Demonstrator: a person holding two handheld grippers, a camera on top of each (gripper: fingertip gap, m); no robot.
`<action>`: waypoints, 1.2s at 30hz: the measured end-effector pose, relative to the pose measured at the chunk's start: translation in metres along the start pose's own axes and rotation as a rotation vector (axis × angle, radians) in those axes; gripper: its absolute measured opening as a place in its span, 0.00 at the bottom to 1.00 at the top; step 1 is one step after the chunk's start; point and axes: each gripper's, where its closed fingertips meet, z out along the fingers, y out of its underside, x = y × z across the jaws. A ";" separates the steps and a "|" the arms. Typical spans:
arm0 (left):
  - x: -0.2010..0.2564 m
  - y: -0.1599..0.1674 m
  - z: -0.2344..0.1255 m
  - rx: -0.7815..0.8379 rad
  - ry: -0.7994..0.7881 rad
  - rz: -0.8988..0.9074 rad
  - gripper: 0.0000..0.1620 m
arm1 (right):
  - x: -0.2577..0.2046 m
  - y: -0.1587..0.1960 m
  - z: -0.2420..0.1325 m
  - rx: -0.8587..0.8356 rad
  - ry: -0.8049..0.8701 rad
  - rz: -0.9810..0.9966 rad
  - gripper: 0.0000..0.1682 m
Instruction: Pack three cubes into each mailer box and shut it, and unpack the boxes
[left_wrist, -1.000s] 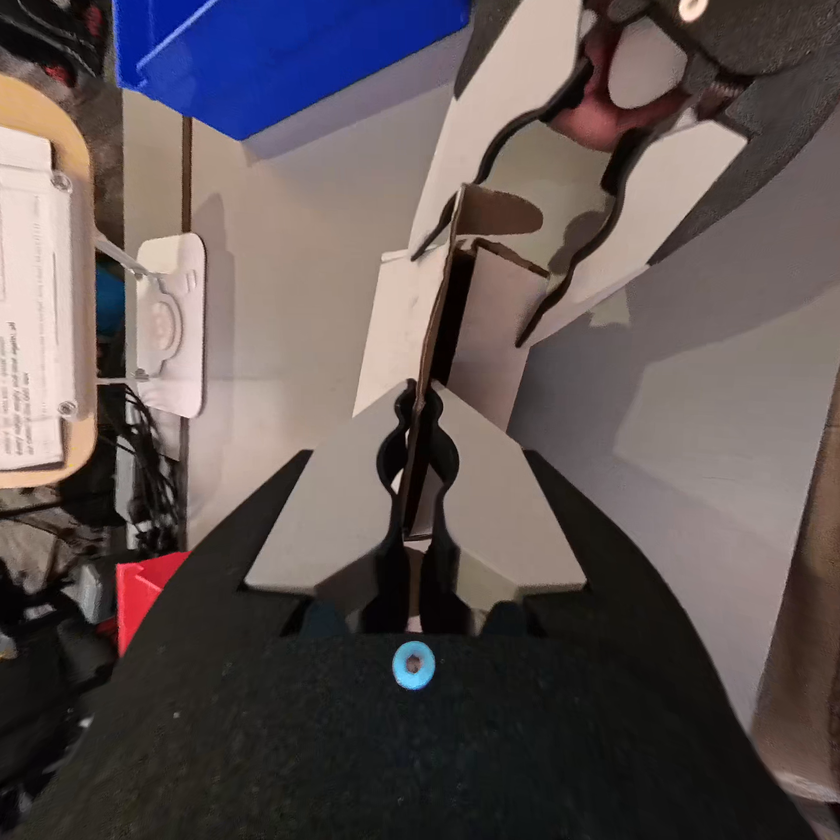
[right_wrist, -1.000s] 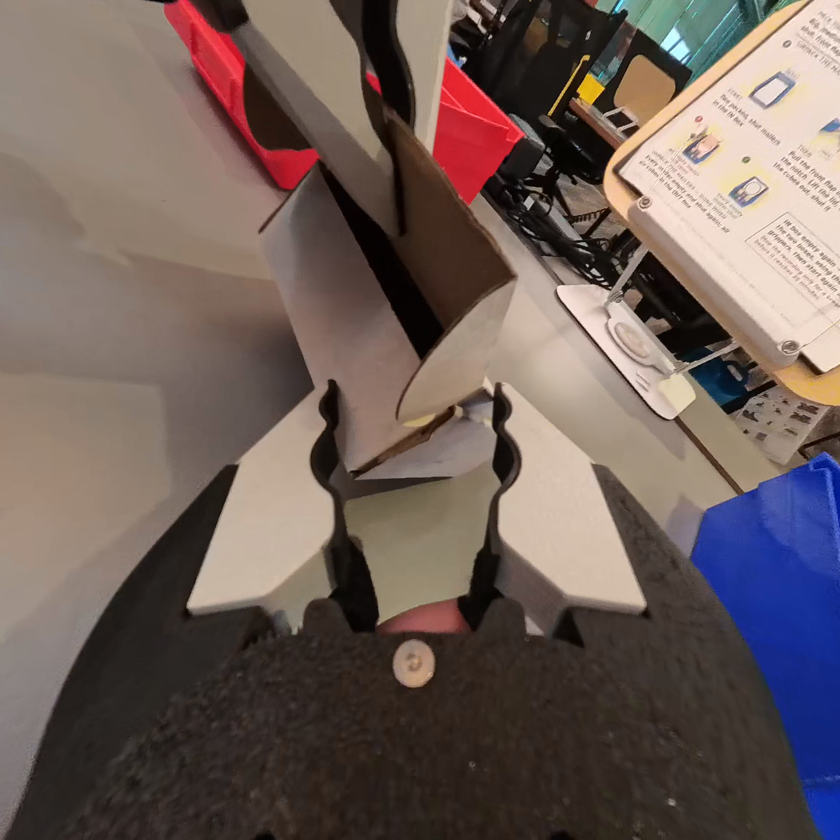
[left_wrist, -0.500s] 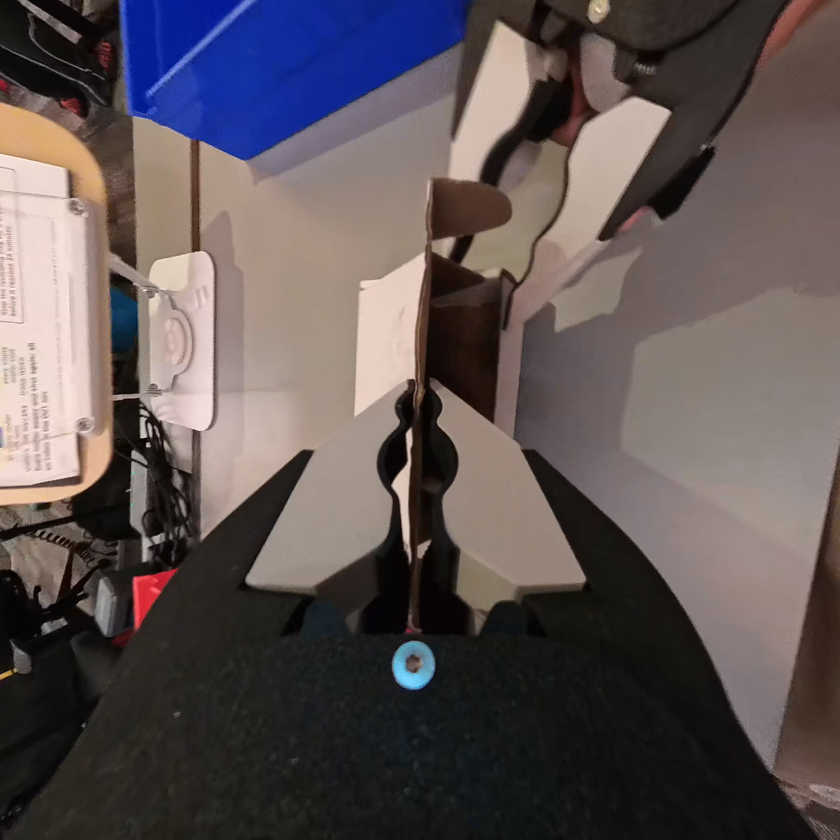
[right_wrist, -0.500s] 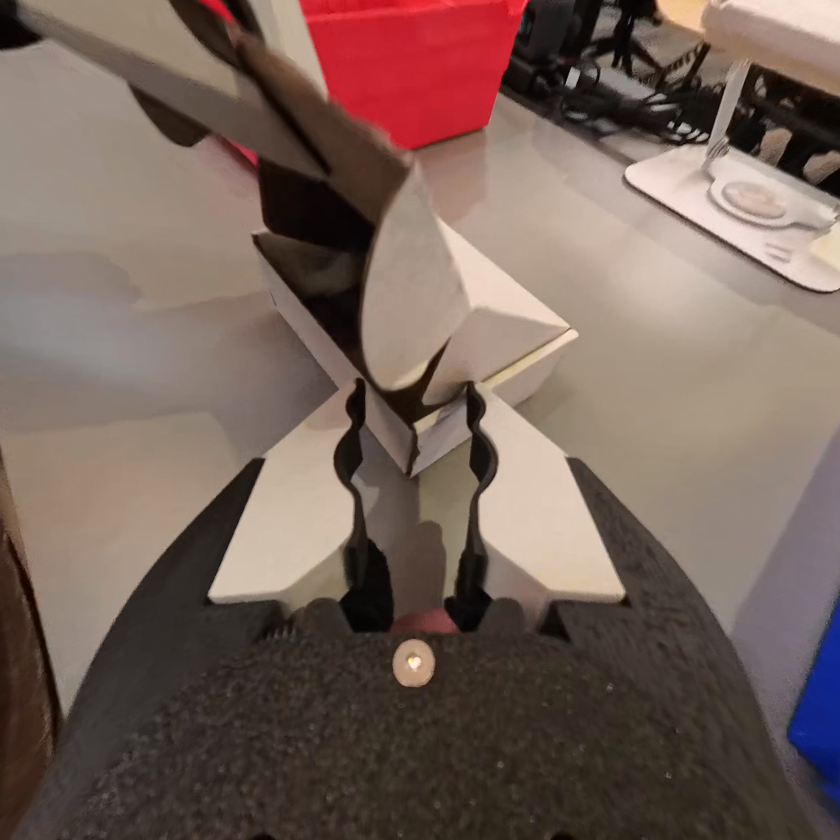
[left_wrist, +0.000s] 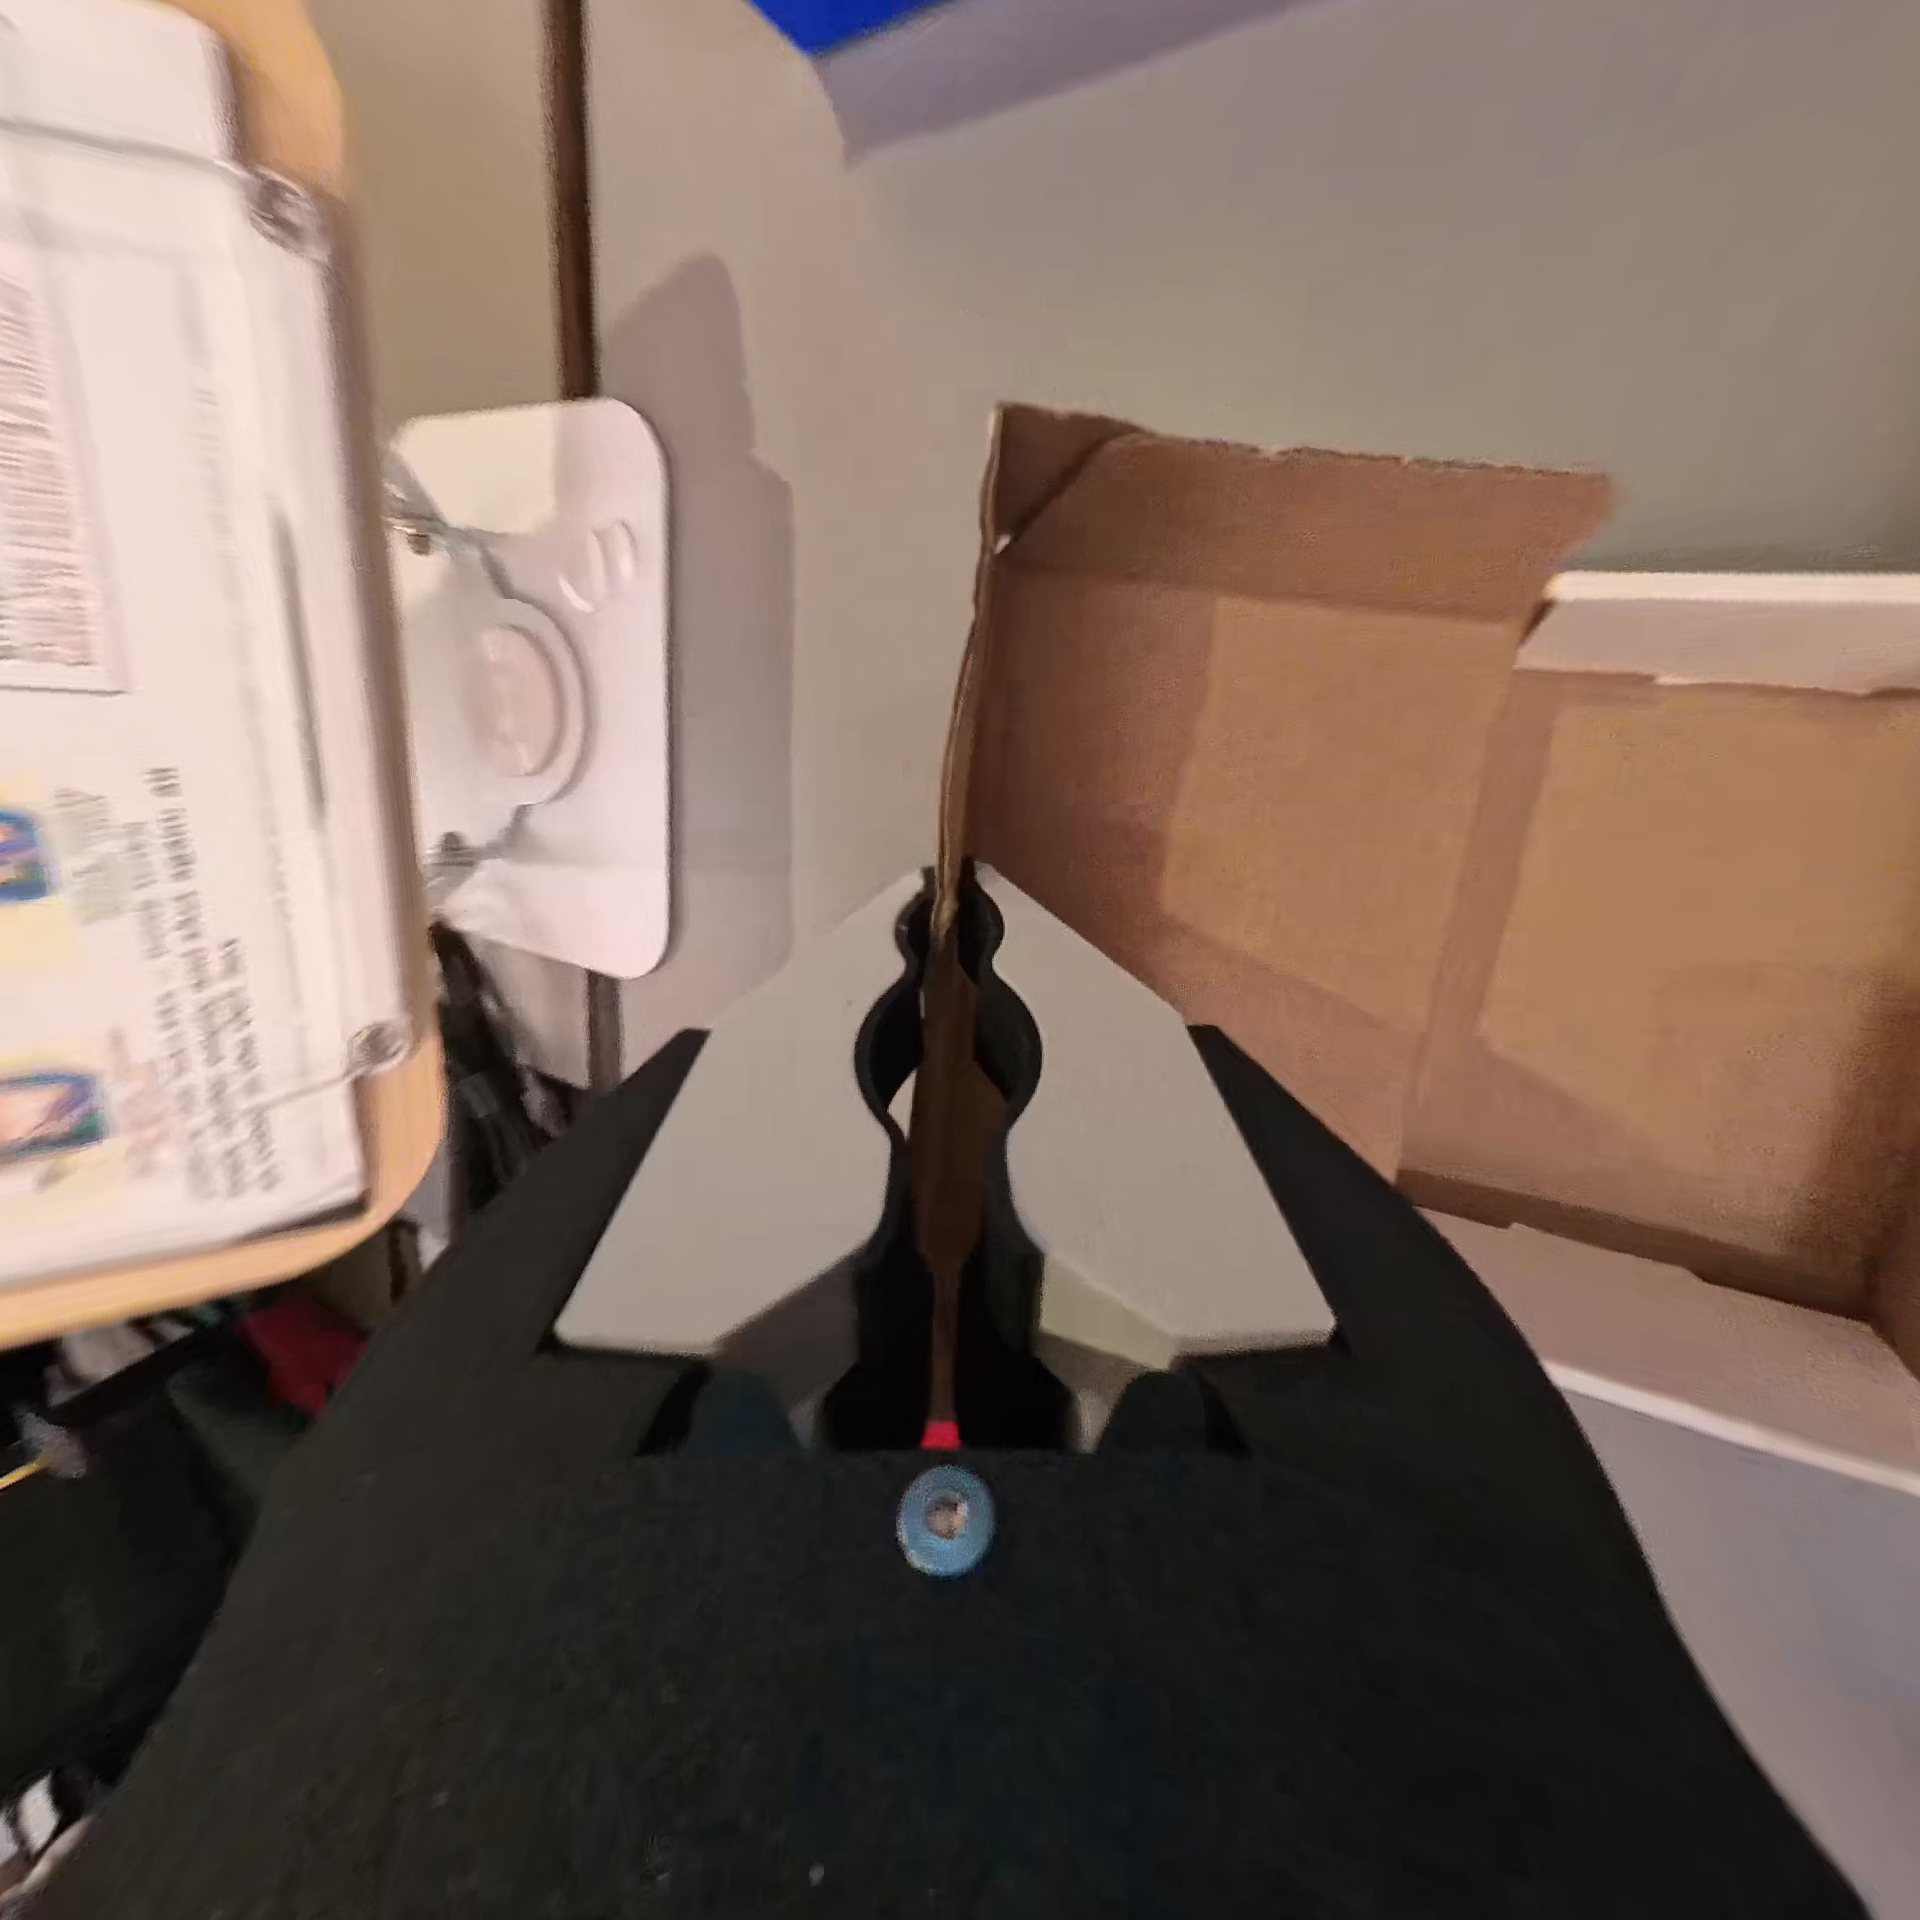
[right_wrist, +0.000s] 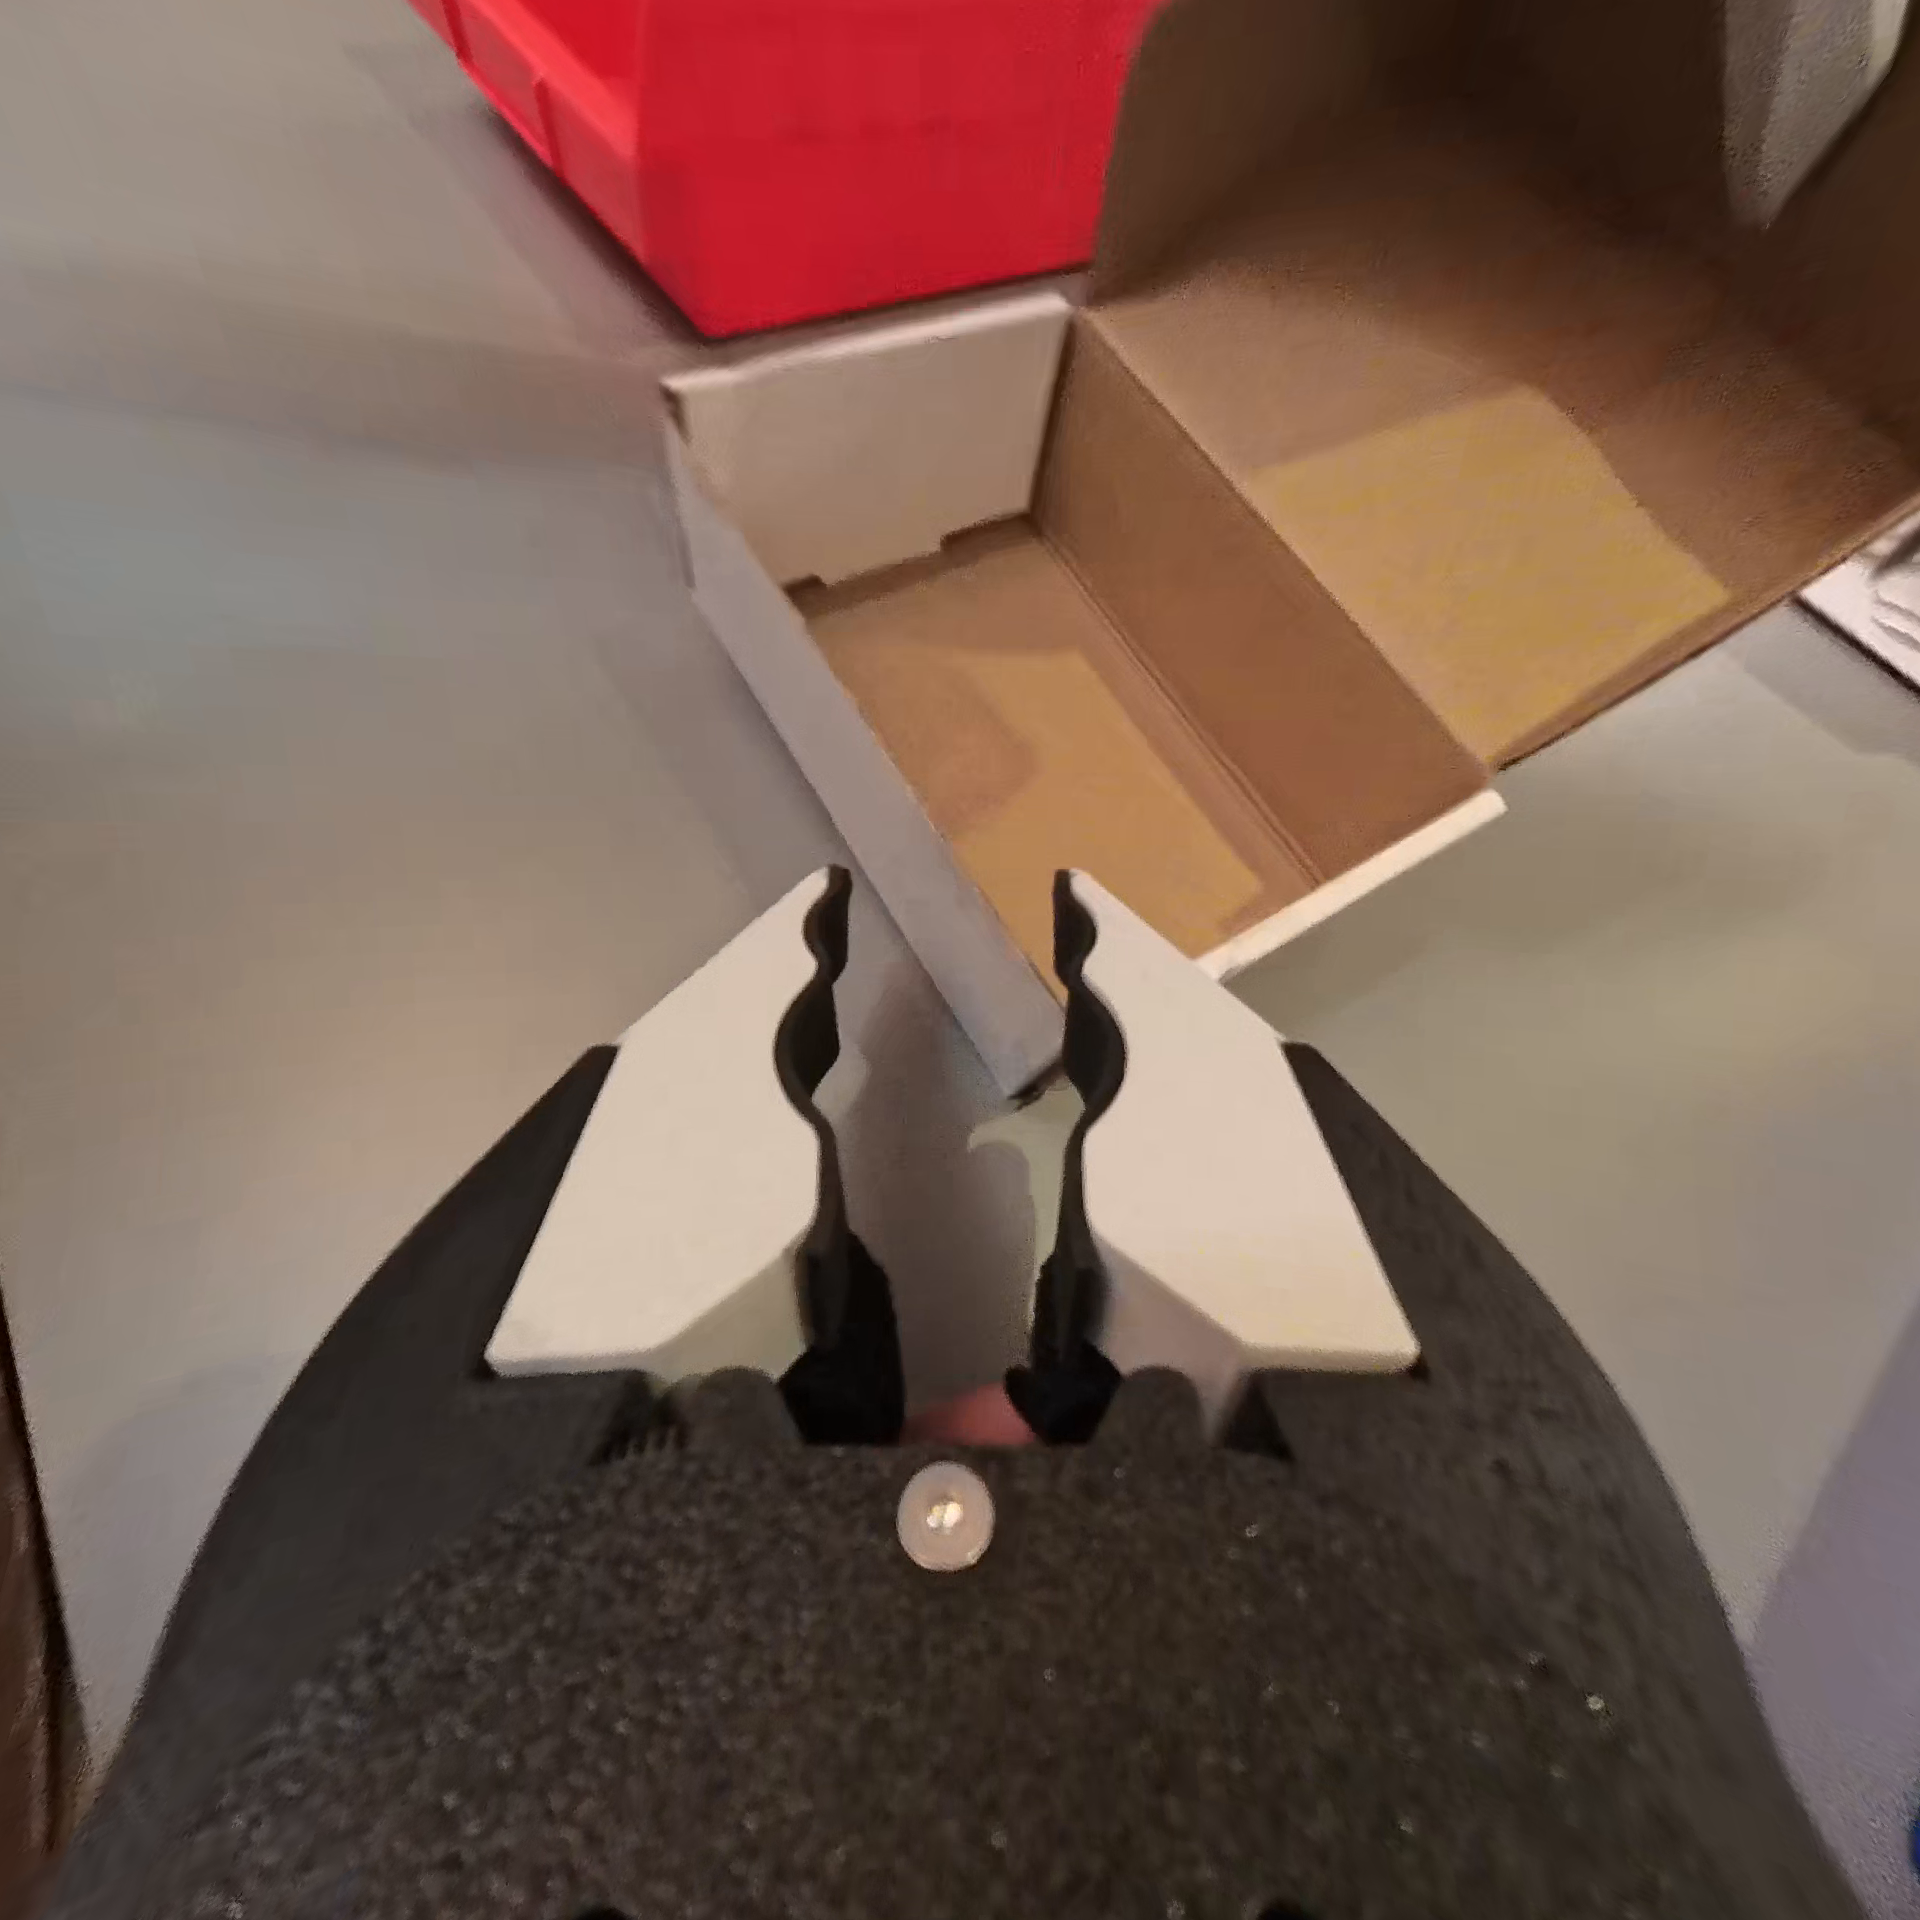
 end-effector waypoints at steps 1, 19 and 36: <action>-0.003 0.001 0.016 -0.015 0.045 -0.001 0.00 | 0.000 -0.003 0.004 0.008 0.001 0.017 0.23; -0.019 -0.017 0.029 0.053 0.059 0.273 0.00 | 0.072 -0.018 -0.007 0.189 -0.025 0.200 0.67; -0.015 -0.030 -0.014 0.129 -0.019 0.184 0.05 | 0.056 0.008 0.044 -0.158 -0.127 0.021 0.77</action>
